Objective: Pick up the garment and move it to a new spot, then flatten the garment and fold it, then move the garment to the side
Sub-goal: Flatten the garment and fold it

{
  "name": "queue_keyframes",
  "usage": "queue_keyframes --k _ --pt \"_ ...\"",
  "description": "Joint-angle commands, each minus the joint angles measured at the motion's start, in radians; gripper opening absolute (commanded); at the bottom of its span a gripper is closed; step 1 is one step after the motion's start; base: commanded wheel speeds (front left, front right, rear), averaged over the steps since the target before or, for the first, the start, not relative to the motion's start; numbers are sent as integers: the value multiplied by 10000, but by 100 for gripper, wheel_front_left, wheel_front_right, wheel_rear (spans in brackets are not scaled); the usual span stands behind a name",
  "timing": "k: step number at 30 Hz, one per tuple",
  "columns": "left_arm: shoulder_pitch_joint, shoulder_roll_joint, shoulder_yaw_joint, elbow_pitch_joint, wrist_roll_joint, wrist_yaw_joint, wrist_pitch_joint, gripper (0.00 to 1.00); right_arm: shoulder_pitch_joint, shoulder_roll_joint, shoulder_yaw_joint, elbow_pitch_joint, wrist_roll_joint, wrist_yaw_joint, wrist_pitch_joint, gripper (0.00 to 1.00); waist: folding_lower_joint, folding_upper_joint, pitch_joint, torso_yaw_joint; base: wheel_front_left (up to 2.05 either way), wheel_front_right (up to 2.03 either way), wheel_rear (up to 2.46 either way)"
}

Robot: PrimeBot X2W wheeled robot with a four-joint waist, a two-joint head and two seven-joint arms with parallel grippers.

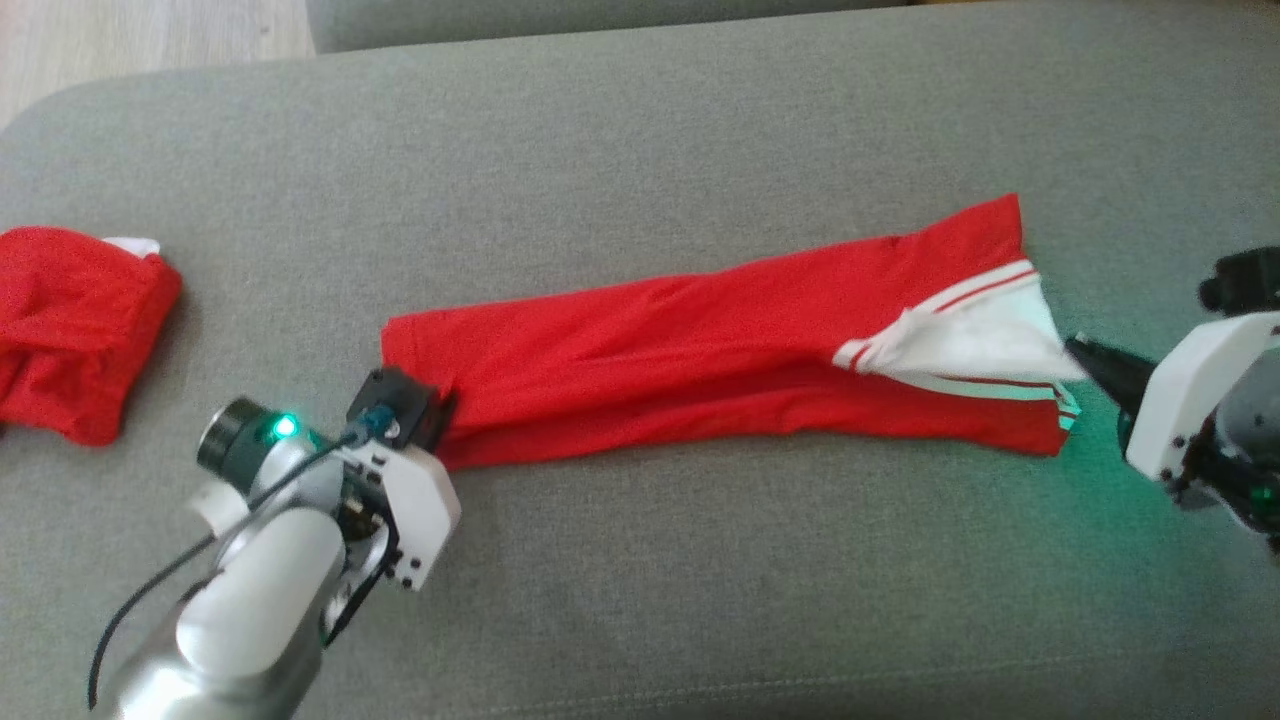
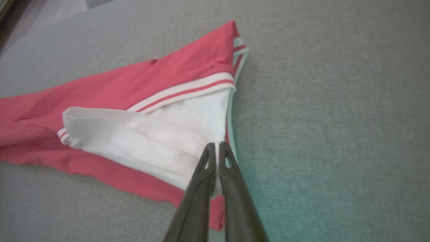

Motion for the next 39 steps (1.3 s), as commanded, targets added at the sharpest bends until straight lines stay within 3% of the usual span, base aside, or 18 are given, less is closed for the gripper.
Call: queue_keyframes --k 1,2,3,7,12,17,19,23,26,31,39 --pt "-165 404 342 -224 47 131 82 5 246 -316 -105 -308 -42 -9 166 0 1 -1 -81 -45 0 0 0" --pt "-103 394 357 -215 25 204 68 50 310 -299 -159 -303 -59 -9 271 20 1 -1 -122 -67 0 0 0" --pt "-45 379 388 -206 -8 286 39 100 367 -283 -199 -302 -109 -9 383 100 1 -1 -163 -86 0 0 0" --pt "152 271 649 -270 -277 603 -212 100 457 -208 -614 -426 -412 -9 293 100 1 -1 -328 -139 0 0 0" --pt "494 -142 1651 -733 -1254 1221 -997 100 548 161 -1779 -599 -837 -9 -860 100 1 -1 -544 -118 0 0 0" --pt "841 -499 2440 -1279 -1991 1543 -1940 100 830 762 -2870 -785 -1495 -9 -2161 100 1 -1 -713 -22 0 0 0" --pt "976 -494 2608 -1484 -1832 1908 -2407 100 1071 1183 -3527 -937 -1811 -9 -2879 100 1 -1 -802 38 0 0 0" --pt "1589 -1030 3178 -1983 -2206 2260 -2863 100 1798 2056 -4589 -1186 -3098 -9 -4292 100 1 -1 -1053 142 0 0 0" --pt "2374 -1568 3802 -2820 -2074 2317 -2963 100 2659 2992 -5414 -1435 -4669 -9 -5224 100 1 -1 -1225 185 0 0 0" --pt "3688 -2255 4674 -3939 -711 2320 -2970 100 3522 4132 -6374 -1898 -6327 -9 -5596 100 1 -1 -1315 247 0 0 0" --pt "4676 -2876 5204 -4055 287 1702 -2972 100 4031 5205 -7378 -2121 -7377 -9 -5126 100 1 -1 -1228 388 0 0 0"
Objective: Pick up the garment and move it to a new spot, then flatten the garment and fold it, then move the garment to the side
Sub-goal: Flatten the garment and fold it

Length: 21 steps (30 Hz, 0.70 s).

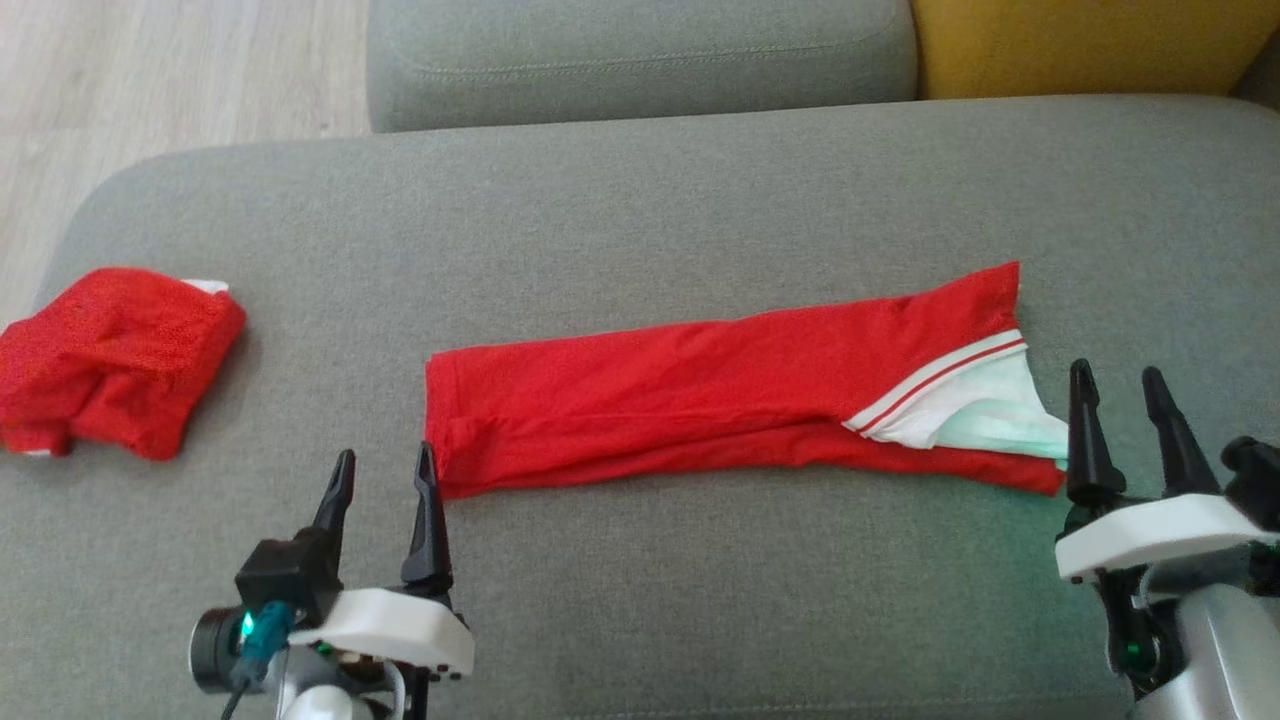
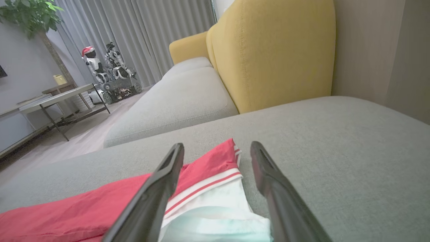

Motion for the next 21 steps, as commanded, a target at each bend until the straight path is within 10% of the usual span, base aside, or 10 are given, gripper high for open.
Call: queue_keyframes --k 1,21 --pt "-439 -78 444 -292 158 -148 -122 100 -290 30 32 -287 -102 -9 202 100 1 -1 91 52 0 0 0" --pt "-1344 -246 310 272 446 -762 -123 100 -3072 -1204 570 3216 1875 -9 3460 100 1 -1 1359 616 0 0 0"
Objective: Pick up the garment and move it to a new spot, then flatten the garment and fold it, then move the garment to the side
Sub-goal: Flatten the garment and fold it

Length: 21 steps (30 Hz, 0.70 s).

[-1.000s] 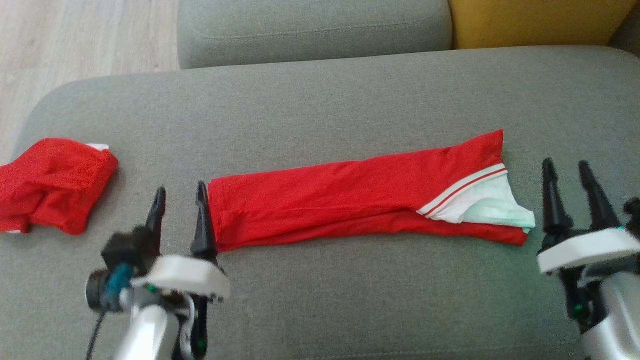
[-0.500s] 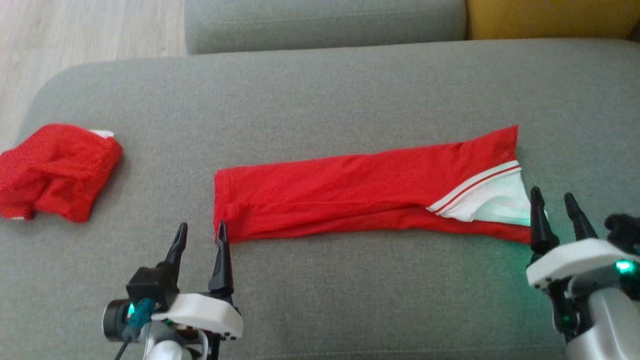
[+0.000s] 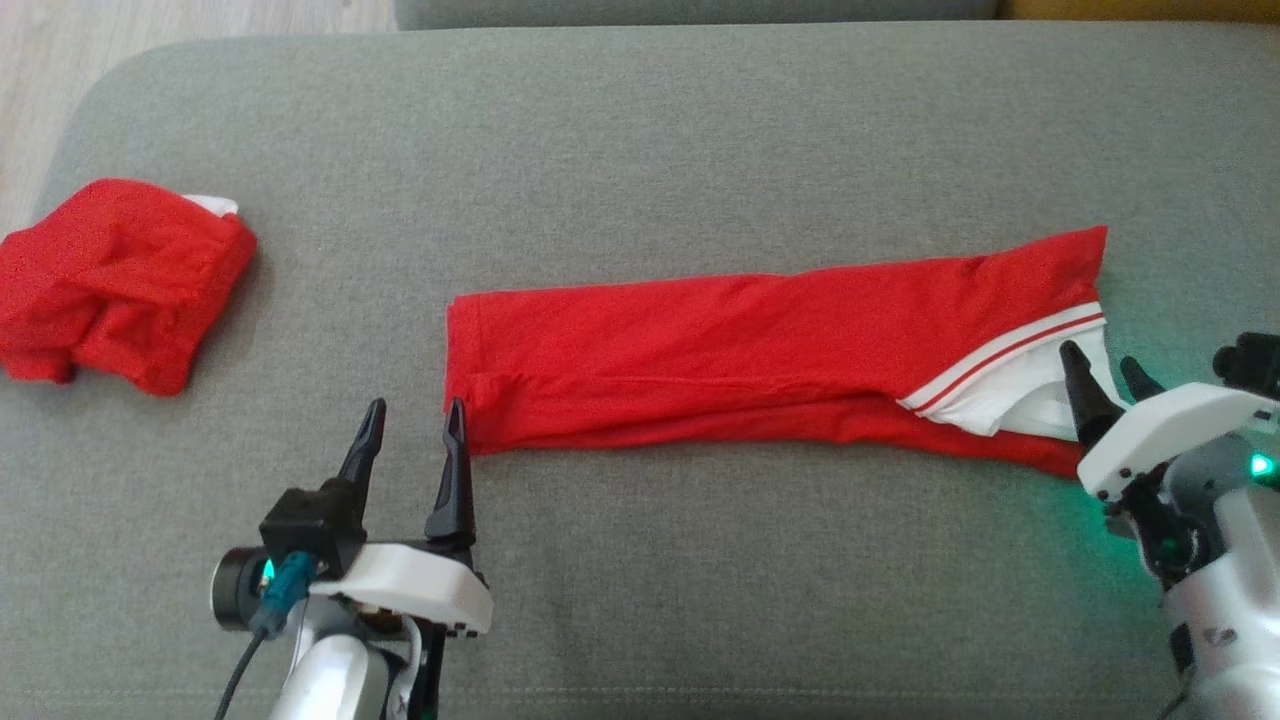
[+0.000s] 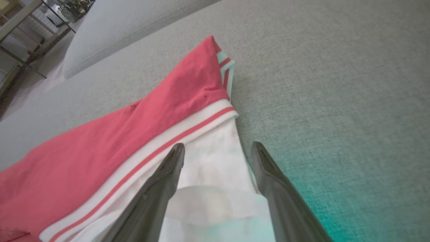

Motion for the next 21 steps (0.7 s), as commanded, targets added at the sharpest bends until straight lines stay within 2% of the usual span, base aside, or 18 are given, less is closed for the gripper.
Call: queue_keyframes --k 1,15,20,21 --pt "-435 -20 327 -267 30 -24 -122 100 -378 -331 228 -220 32 -7 16 100 0 0 28 35 0 0 0" --pt "-608 -21 228 -164 6 18 -122 100 -1142 -698 1183 1403 553 -7 918 100 0 0 148 125 0 0 0" --pt "-657 -21 234 -142 37 36 -122 100 -1137 -403 1630 1618 1187 -7 1883 100 0 0 73 101 0 0 0" --pt "-665 -21 278 -139 47 40 -122 100 -1076 -331 1776 1486 1430 -7 2121 54 0 0 39 77 0 0 0"
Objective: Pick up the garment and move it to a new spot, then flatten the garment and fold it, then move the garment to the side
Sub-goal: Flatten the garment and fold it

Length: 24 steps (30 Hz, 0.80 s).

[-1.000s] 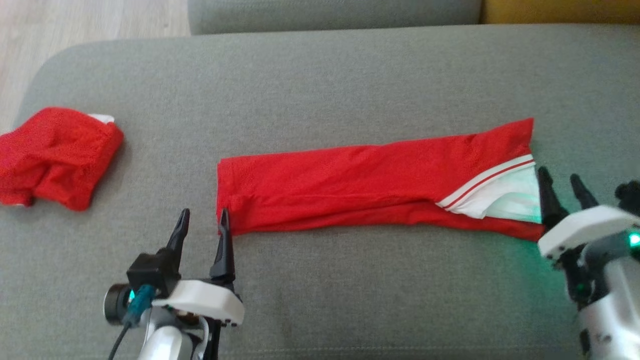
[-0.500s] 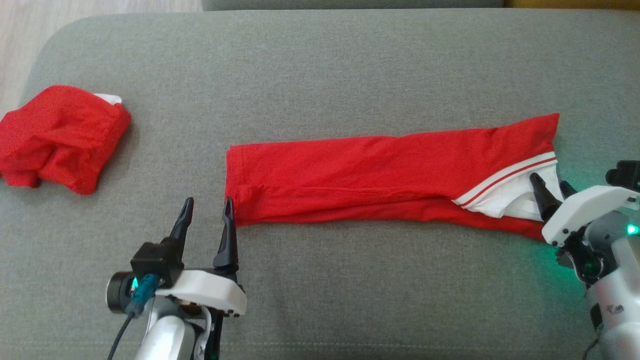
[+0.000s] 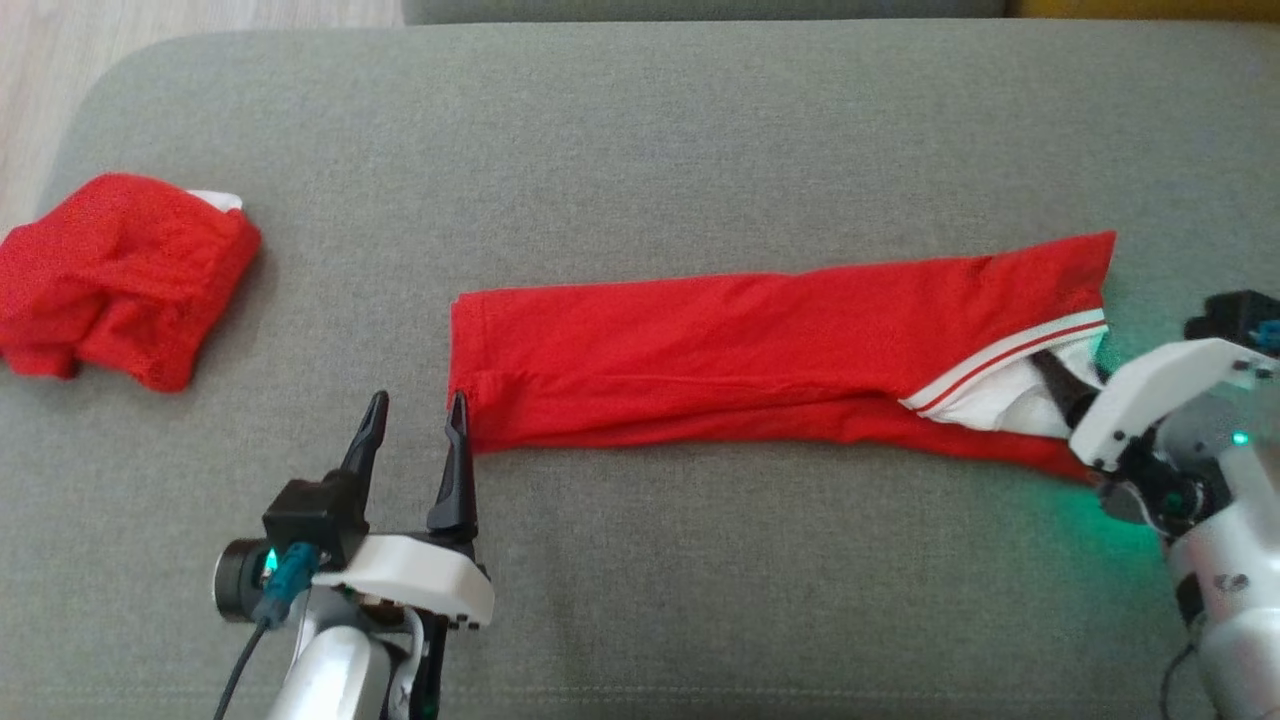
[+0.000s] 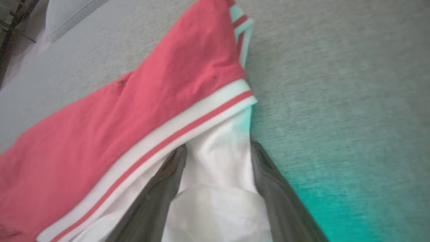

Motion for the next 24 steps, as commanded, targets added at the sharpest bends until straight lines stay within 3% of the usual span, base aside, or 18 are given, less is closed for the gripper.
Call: queue_keyframes --k 1,2,6,12,19,24 --pt "-459 -4 377 -286 59 57 -122 100 306 245 592 -291 429 -7 505 6 0 0 -81 -60 0 0 0" --pt "-456 -4 434 -283 69 58 -122 100 391 244 756 -482 602 -7 625 0 0 0 -129 -96 0 0 0" --pt "-477 -4 613 -304 123 27 -122 100 615 -141 1023 -843 819 -7 463 0 0 0 -266 -217 0 0 0" --pt "-488 -4 639 -301 111 -13 -122 100 320 -935 586 0 14 -7 -825 0 0 0 -424 -294 0 0 0" --pt "-409 -5 543 -268 -4 19 -122 100 -514 -2008 202 1630 -2164 -7 -2275 0 0 0 -519 -323 0 0 0" --pt "-389 -5 584 -239 -102 36 -122 100 -1054 -1902 15 2250 -3046 -7 -2690 0 0 0 -672 -378 0 0 0"
